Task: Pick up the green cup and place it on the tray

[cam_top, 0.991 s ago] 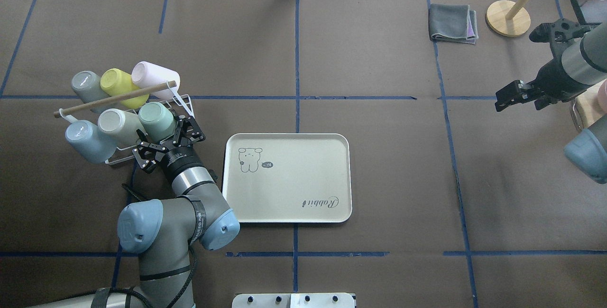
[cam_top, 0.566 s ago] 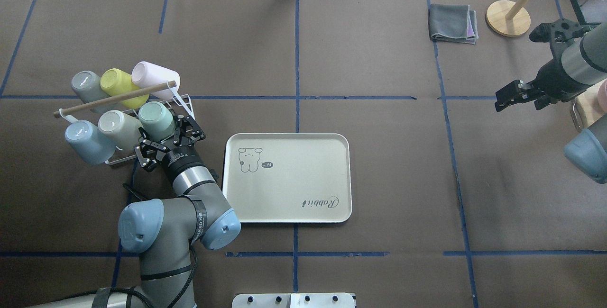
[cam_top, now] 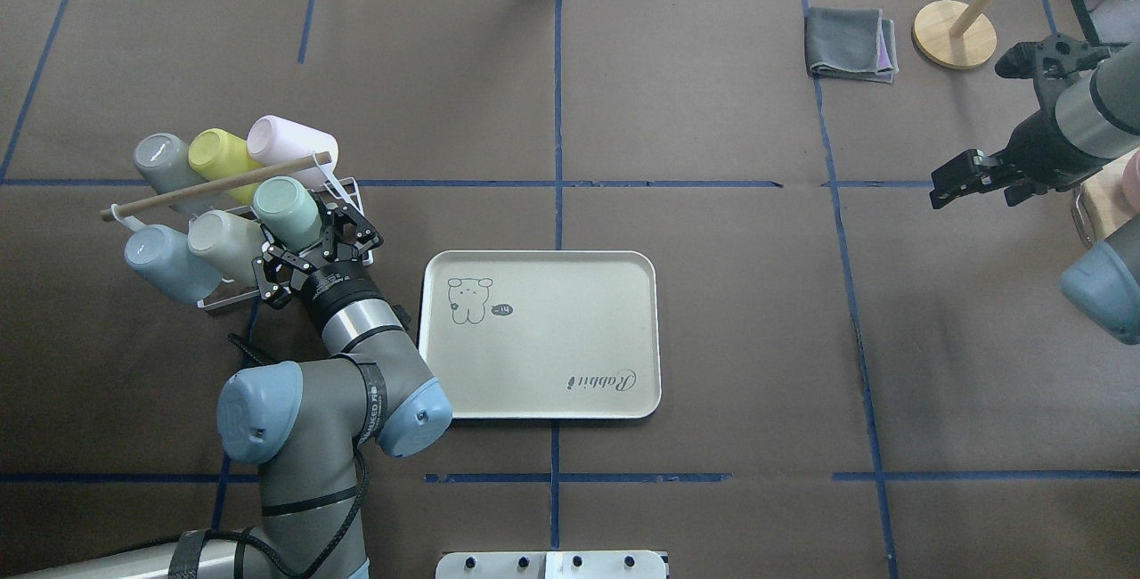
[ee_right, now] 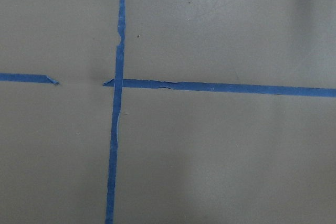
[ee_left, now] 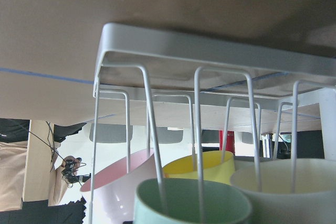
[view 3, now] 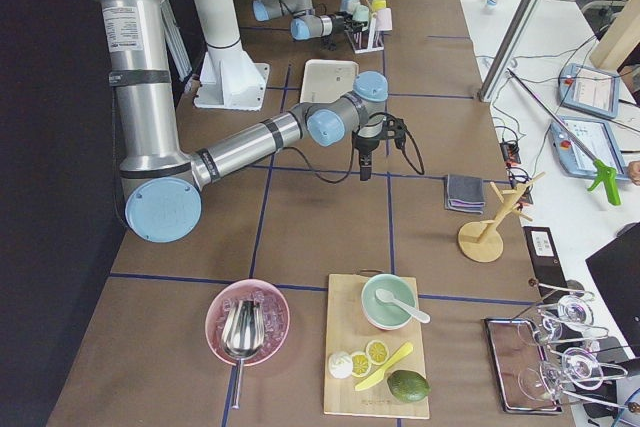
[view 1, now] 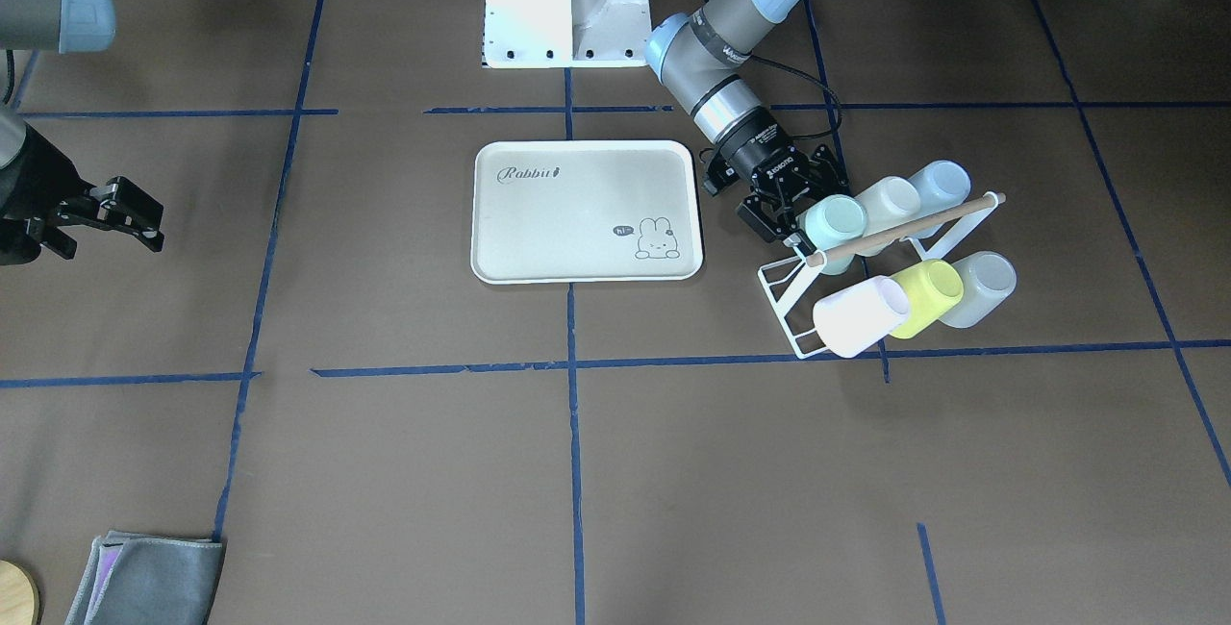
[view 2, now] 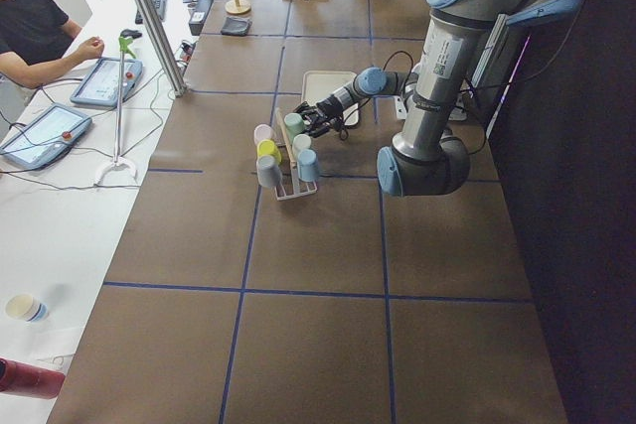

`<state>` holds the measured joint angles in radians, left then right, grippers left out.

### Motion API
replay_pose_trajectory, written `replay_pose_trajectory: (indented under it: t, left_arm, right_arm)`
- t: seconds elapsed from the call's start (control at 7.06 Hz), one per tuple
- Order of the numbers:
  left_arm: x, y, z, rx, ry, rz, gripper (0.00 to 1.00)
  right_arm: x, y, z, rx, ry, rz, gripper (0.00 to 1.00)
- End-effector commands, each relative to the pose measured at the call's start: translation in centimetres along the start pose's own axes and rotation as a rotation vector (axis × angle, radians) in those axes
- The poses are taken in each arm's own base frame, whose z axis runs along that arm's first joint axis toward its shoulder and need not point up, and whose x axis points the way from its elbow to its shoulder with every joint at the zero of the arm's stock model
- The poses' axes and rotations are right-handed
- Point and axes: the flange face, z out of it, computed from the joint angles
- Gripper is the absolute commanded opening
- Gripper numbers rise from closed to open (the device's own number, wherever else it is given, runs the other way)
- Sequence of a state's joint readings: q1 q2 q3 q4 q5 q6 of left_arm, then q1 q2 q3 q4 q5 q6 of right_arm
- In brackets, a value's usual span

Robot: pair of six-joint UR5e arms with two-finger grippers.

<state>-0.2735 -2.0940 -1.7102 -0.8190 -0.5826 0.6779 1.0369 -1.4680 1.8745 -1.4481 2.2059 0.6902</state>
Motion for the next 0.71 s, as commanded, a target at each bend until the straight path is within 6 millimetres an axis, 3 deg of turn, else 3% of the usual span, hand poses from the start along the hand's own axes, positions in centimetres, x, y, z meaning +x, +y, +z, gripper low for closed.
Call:
replay_pose_trajectory:
  t: [0.0,0.57]
  left_arm:
    - [0.1,0.7,0.1,-0.001,-0.002,-0.007,0.43]
    - [0.3,4.7,-0.7,0.016,-0.018,-0.062,0.43]
  right_arm:
    - [0.0,0.0,-0.2,0.001,-0.003,0.001,1.00]
    - [0.1,-0.1,-0.3,-0.001,-0.010,0.005,1.00]
